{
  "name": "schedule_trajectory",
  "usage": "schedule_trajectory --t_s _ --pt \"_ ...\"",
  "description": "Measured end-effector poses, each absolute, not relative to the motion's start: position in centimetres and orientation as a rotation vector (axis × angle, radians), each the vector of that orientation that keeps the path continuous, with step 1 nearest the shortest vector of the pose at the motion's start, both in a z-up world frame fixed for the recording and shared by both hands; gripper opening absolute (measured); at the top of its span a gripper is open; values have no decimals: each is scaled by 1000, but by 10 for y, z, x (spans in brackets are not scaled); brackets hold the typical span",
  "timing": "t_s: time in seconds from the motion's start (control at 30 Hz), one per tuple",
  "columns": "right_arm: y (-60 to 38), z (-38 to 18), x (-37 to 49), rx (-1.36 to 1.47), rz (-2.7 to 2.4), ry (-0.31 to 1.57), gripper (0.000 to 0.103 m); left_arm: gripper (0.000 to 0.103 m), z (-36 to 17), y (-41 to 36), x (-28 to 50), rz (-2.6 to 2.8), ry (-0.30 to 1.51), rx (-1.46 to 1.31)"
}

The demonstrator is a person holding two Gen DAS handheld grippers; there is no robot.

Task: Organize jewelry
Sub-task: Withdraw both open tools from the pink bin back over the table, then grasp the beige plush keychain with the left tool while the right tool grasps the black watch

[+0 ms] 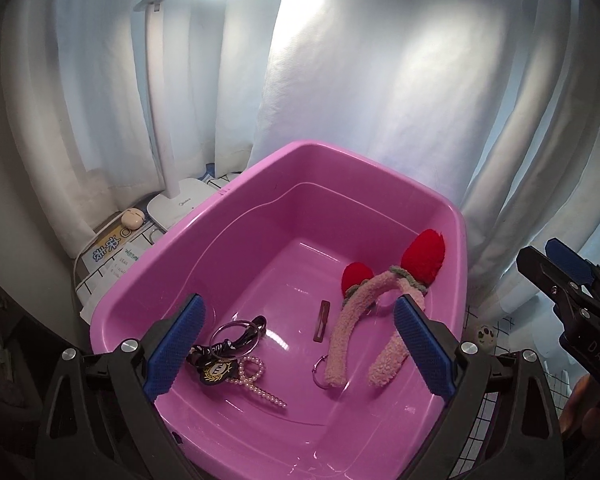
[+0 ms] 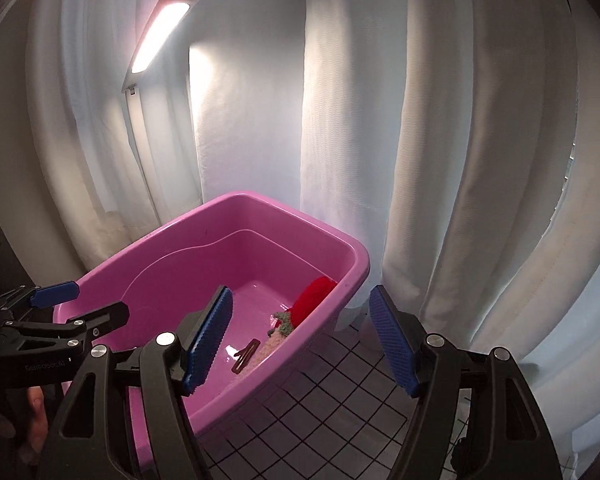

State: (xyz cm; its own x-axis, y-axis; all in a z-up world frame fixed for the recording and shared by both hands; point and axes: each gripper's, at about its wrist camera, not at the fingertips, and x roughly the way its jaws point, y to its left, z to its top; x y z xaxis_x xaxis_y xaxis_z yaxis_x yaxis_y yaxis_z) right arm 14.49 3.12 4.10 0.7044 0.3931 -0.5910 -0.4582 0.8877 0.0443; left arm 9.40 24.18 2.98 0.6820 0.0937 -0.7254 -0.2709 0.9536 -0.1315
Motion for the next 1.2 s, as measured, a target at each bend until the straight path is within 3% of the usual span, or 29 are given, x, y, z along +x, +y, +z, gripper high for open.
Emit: schedule_trajectory --t_s 0.3,0.53,0.8,1.2 --pt "-106 33 89 -2 218 637 70 97 58 159 92 5 738 -190" --pt "-186 1 58 76 12 702 70 97 49 81 97 -172 755 -129" --pt "-208 -59 65 120 -42 813 70 97 -4 14 119 -279 830 -33" --pt "-194 -147 110 148 -9 946 70 97 -97 -3 173 -245 962 43"
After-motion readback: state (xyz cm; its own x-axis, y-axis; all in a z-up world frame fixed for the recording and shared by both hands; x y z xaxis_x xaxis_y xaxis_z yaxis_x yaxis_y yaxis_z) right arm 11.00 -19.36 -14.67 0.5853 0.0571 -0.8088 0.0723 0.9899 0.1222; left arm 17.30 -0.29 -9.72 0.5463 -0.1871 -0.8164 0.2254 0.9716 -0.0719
